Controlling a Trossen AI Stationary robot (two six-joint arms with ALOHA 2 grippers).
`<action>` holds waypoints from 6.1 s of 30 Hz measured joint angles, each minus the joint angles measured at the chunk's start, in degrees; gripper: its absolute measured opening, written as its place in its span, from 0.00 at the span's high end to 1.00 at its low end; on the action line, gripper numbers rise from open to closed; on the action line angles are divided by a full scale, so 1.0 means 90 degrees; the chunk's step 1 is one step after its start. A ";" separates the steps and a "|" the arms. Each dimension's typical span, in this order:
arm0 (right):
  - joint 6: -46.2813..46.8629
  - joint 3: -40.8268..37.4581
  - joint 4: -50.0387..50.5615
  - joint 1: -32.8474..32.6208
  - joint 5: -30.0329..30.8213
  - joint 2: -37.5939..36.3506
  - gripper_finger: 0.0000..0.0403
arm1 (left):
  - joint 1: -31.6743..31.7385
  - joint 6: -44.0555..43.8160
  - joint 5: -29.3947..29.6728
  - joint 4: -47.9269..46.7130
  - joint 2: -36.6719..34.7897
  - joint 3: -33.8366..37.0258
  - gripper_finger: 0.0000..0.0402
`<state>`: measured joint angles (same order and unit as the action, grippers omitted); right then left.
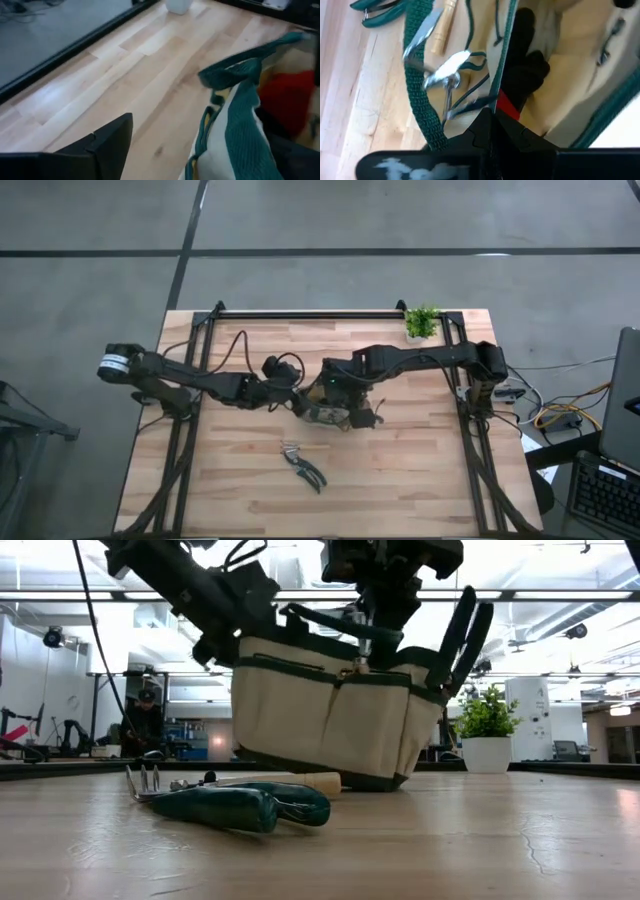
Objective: Pick & Place Garden tools in Gardening bag
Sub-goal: Adjust the gardening bag, then put the green shear scissors into the brown gardening bag
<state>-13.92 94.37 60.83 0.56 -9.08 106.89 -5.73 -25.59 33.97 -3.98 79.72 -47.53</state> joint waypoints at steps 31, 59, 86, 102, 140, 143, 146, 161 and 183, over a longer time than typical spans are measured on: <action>0.0055 -0.0064 -0.0801 0.0002 -0.0021 -0.0002 0.98 | -0.0227 0.1103 0.1397 0.0444 -0.0151 0.0095 0.25; 0.0591 -0.0053 -0.1372 0.0129 0.0197 0.0000 0.64 | -0.0744 0.0680 0.3030 0.0642 -0.0279 0.0308 0.25; 0.0854 0.0852 -0.1134 -0.0701 0.0716 -0.0039 0.60 | -0.2632 0.1353 0.2738 0.0536 -0.0680 0.0321 0.25; 0.1933 0.0610 -0.1346 -0.2344 0.1589 -0.0012 0.66 | -0.3544 0.1664 -0.0113 0.1113 -0.0321 0.0772 0.25; 0.2359 -0.0265 -0.1452 -0.2448 0.1853 -0.0029 0.74 | -0.2982 0.2419 -0.2164 -0.0503 0.3403 -0.1989 0.55; 0.2362 -0.0265 -0.1459 -0.2448 0.1854 -0.0032 0.75 | -0.2853 0.2352 -0.2269 -0.0443 0.3507 -0.2005 0.60; 0.2363 -0.0265 -0.1456 -0.2448 0.1853 -0.0032 0.77 | -0.2751 0.2306 -0.2515 -0.0405 0.3569 -0.2011 0.67; 0.2843 -0.0265 -0.0806 -0.2461 0.1849 -0.0116 0.84 | -0.2766 0.2316 -0.2285 -0.0302 0.3119 -0.1965 0.88; 0.2837 -0.0282 -0.0952 -0.2603 0.2027 -0.0175 0.87 | -0.3375 0.2732 0.0477 0.3567 -0.2177 0.2588 0.88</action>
<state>11.62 91.83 52.26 -22.87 9.16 105.32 -36.10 -1.00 38.26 28.12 60.13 -24.24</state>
